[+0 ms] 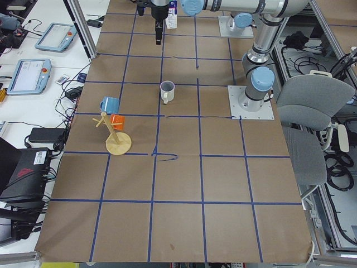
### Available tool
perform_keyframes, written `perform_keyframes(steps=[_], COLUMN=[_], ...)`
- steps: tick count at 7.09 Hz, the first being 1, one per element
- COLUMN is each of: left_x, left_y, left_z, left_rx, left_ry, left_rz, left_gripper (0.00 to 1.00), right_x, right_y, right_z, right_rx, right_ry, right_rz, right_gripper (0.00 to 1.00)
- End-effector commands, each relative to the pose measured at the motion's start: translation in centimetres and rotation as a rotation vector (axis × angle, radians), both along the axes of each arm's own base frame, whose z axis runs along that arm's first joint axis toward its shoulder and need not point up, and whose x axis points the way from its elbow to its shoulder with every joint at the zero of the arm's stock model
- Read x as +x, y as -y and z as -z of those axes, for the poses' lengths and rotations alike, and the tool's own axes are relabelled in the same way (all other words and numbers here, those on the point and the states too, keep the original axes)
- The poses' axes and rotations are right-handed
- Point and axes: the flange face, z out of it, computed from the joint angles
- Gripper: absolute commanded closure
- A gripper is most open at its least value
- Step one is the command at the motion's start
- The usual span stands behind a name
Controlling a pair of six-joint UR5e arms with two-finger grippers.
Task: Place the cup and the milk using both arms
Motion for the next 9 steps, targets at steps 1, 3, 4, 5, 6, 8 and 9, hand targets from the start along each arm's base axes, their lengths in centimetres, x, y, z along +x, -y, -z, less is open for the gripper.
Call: perform_keyframes(steps=[1, 3, 4, 5, 6, 8, 9], left_x=[0.2, 0.4, 0.5, 1.5, 2.4, 3.1, 3.5], left_y=[-0.1, 0.6, 0.4, 0.8, 1.1, -0.9, -0.7], left_z=[-0.2, 1.4, 4.0, 9.0, 14.5, 22.8, 24.4], left_rx=[-0.003, 0.026, 0.079, 0.122, 0.097, 0.140, 0.155], left_ry=[0.003, -0.002, -0.007, -0.011, -0.009, -0.007, -0.006], left_rz=[-0.003, -0.006, 0.003, -0.014, 0.021, 0.176, 0.239], left_gripper=[0.00, 0.00, 0.00, 0.00, 0.00, 0.00, 0.00], right_x=[0.0, -0.6, -1.4, -2.7, -3.9, -4.6, -4.9], right_y=[0.2, 1.5, 2.6, 2.9, 3.7, 5.6, 5.5], right_z=[0.1, 2.6, 4.3, 4.4, 4.8, 5.5, 7.1], right_rx=[0.001, 0.043, 0.080, 0.081, 0.063, -0.002, 0.012], right_ry=[-0.001, -0.002, -0.025, -0.058, -0.056, -0.071, -0.082], right_rz=[0.006, -0.002, 0.003, 0.017, -0.006, -0.155, -0.168], right_gripper=[0.00, 0.00, 0.00, 0.00, 0.00, 0.00, 0.00])
